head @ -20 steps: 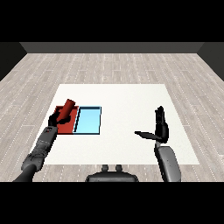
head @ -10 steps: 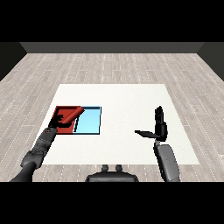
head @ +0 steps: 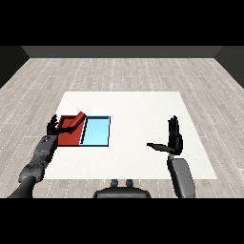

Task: Pick the red can and put it in the red box

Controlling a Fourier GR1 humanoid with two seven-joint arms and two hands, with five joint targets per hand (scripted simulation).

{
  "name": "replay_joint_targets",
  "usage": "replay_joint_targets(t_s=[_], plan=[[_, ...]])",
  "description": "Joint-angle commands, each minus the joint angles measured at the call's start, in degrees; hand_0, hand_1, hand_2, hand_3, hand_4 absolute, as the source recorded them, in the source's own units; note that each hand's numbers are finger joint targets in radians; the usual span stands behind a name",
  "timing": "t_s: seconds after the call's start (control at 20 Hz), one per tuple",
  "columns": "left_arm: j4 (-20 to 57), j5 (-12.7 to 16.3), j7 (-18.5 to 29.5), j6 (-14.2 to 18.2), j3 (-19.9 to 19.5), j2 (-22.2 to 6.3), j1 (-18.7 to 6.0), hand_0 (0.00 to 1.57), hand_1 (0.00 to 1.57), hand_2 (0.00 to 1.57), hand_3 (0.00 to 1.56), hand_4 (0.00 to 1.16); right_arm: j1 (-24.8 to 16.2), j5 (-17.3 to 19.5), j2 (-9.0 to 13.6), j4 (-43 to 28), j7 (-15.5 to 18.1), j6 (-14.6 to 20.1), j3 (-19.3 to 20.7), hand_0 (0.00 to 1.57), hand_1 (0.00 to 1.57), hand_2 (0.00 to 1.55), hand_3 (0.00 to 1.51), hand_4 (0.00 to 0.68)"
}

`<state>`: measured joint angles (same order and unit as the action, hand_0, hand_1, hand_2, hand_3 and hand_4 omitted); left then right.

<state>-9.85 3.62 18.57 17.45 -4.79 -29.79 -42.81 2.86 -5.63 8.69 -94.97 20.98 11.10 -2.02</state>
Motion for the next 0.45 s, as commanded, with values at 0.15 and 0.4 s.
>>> replay_joint_targets(t_s=[0.15, 0.4], plan=[[-15.3, 13.3, 20.2, -8.8, -11.3, 6.6, -1.1, 0.0, 0.0, 0.0, 0.0, 0.0, -0.5, -2.8, -0.7, -0.9, 0.4, -3.2, -1.0, 0.0, 0.0, 0.0, 0.0, 0.0], [-25.3, 15.0, 25.3, -15.5, -8.3, 16.0, 3.3, 0.0, 0.0, 0.0, 0.0, 0.0, -1.3, -6.0, -0.5, -1.0, -0.2, -7.7, -2.5, 0.0, 0.0, 0.0, 0.0, 0.0]])
